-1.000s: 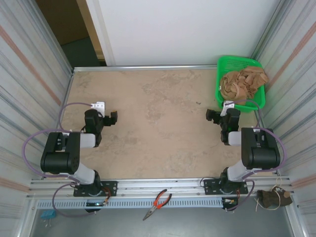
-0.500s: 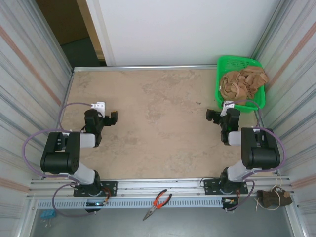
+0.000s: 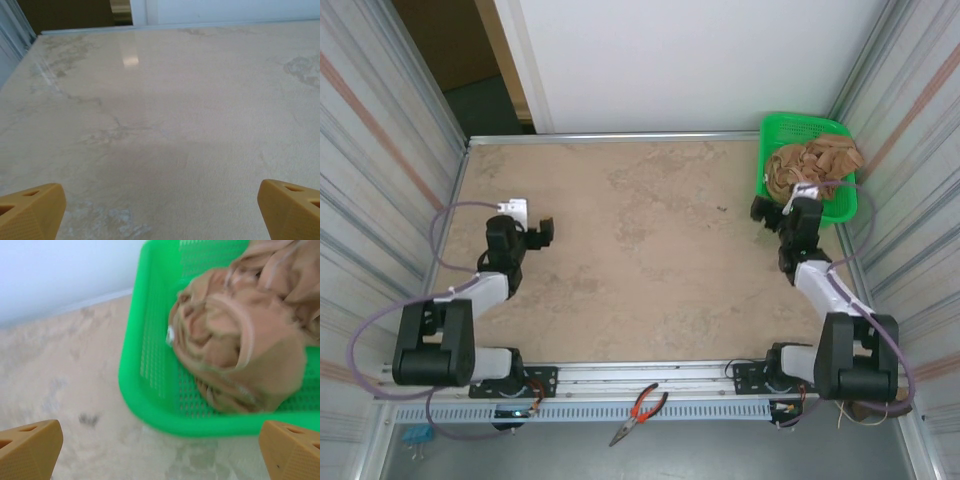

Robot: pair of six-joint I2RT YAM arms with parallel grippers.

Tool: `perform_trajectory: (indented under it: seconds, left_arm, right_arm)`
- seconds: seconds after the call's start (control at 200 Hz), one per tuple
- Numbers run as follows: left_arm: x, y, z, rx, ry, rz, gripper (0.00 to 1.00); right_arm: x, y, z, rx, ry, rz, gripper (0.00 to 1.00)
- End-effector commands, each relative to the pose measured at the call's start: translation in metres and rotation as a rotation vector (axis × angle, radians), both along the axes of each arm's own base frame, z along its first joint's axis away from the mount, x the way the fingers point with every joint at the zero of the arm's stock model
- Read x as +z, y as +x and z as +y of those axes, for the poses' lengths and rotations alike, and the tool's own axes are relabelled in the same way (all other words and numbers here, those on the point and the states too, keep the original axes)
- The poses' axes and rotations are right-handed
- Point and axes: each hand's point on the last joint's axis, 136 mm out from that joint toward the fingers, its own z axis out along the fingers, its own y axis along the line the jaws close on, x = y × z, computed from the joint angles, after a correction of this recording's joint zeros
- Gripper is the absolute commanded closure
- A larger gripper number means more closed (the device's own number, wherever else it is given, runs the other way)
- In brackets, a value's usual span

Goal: Fold the inside-out t-shirt

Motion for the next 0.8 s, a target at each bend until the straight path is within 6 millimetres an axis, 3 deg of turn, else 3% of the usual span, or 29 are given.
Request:
perform_trajectory:
  seconds: [0.0,0.115,0.235,0.346,0.481,0.556,0.581,0.606,0.797]
  left_arm:
    - [0.036,-0.003,0.008,0.106,-0.034,0.041,0.01]
    - [0.056,-0.005,-0.011,0.091,-0.126,0.112,0.01]
    - [0.074,-0.004,-0.045,0.003,-0.176,0.161,0.01]
    - [0.09,-0.002,-0.078,-0.091,-0.182,0.179,0.01]
    - [0.104,0.002,-0.113,-0.191,-0.2,0.188,0.01]
    - [0.107,0.004,-0.124,-0.218,-0.22,0.197,0.01]
    - [0.106,0.005,-0.128,-0.228,-0.23,0.201,0.01]
    - [0.105,0.006,-0.131,-0.233,-0.24,0.206,0.01]
    - [0.094,0.014,-0.147,-0.263,-0.313,0.258,0.01]
  right_arm:
    - [0.043,-0.008,-0.025,-0.163,0.231,0.038,0.01]
    - [0.084,0.012,-0.033,-0.174,0.27,0.082,0.01]
    - [0.091,0.034,-0.053,-0.25,0.32,0.187,0.01]
    - [0.069,0.057,-0.068,-0.298,0.365,0.342,0.06]
    - [0.029,0.073,-0.089,-0.399,0.325,0.49,0.04]
    - [0.007,0.078,-0.098,-0.44,0.293,0.553,0.03]
    - [0.012,0.084,-0.101,-0.446,0.284,0.541,0.03]
    - [0.004,0.086,-0.104,-0.459,0.273,0.563,0.03]
    - [-0.039,0.1,-0.116,-0.49,0.215,0.696,0.1]
